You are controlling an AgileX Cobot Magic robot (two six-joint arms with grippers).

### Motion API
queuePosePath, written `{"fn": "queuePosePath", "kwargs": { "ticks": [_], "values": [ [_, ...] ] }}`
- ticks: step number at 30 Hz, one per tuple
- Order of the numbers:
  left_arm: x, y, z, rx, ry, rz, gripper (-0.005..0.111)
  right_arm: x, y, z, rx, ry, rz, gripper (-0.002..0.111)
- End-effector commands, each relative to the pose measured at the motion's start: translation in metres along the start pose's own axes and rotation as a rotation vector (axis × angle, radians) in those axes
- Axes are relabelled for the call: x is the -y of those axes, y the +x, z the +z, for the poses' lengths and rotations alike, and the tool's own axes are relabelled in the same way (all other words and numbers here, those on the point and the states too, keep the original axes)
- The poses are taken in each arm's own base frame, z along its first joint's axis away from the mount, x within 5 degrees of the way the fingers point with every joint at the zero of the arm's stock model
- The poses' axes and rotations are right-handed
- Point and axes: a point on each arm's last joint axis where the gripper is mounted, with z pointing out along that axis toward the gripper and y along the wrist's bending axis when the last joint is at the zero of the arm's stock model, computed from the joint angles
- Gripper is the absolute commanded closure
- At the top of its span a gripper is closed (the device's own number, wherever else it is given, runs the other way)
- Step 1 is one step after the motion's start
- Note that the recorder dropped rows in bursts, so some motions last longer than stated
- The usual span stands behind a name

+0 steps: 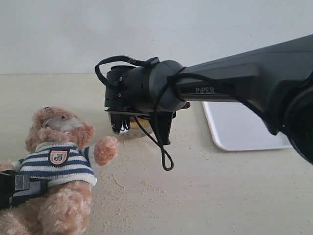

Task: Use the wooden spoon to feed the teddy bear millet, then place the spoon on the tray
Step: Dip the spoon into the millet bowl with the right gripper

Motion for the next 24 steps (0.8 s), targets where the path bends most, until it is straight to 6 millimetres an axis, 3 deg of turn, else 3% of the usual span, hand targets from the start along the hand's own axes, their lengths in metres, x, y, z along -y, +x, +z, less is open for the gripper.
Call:
{"fn": "queuePosePath", "kwargs": {
  "ticks": [1,14,24],
  "values": [
    [0.001,0.0,-0.002,0.012,0.008,0.001,0.102,0.005,-0.001,0.0,0.028,0.024,0.006,0.104],
    [0.001,0.0,-0.002,0.012,0.008,0.001,0.102,0.023,0.016,0.017,-0.011,0.09,0.029,0.104],
    [0.001,0.0,-0.002,0.012,0.008,0.001,0.102,0.013,0.009,0.028,0.002,0.066,0.014,0.104]
  ]
}}
